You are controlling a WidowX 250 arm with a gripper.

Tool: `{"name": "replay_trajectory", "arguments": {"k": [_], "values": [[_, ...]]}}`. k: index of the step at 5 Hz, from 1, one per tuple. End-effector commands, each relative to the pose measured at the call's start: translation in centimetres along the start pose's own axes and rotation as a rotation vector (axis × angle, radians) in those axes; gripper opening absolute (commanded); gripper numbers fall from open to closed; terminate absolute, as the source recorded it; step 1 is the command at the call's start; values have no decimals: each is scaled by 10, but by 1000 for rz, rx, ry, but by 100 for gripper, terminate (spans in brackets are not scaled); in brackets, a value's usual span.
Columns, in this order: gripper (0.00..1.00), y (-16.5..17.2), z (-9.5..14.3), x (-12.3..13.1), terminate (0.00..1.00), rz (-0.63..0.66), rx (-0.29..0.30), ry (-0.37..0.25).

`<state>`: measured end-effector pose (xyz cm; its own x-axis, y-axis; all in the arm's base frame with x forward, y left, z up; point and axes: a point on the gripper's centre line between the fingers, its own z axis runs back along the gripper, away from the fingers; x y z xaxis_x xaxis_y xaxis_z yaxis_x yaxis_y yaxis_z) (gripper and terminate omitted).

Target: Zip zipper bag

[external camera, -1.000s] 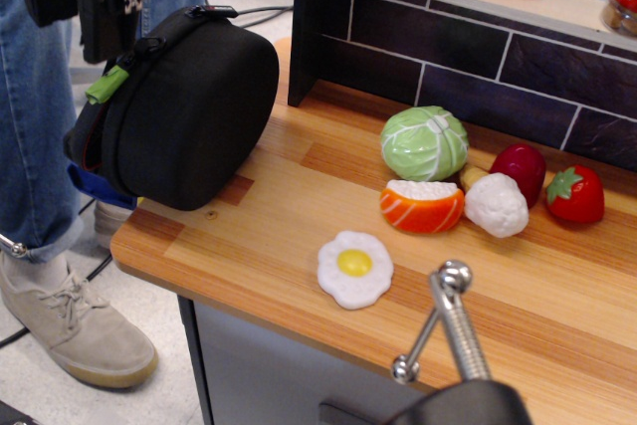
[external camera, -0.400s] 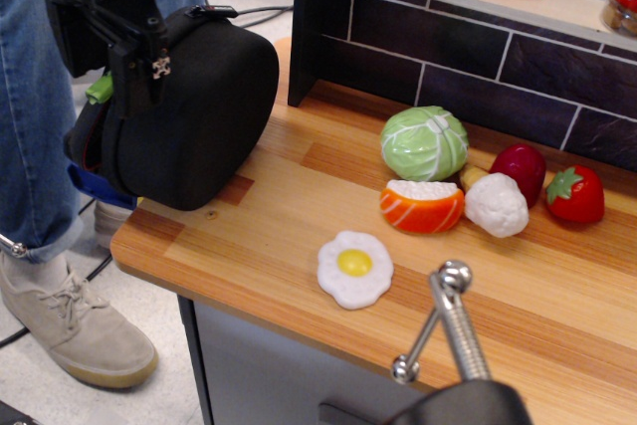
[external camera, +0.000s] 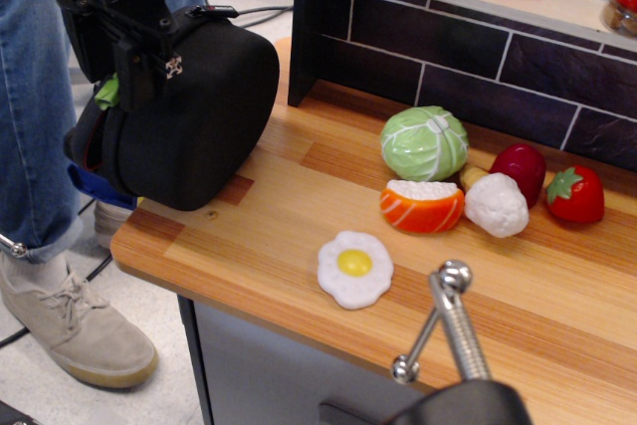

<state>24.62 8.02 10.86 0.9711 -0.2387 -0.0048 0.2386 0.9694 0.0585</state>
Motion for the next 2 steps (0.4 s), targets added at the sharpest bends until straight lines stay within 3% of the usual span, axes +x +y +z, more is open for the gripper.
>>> {"name": "replay_trajectory", "arguments": {"k": [1, 2], "values": [[0, 5, 6, 9, 0, 28, 9, -41], [0, 6, 5, 2, 0, 39, -20, -59]]}}
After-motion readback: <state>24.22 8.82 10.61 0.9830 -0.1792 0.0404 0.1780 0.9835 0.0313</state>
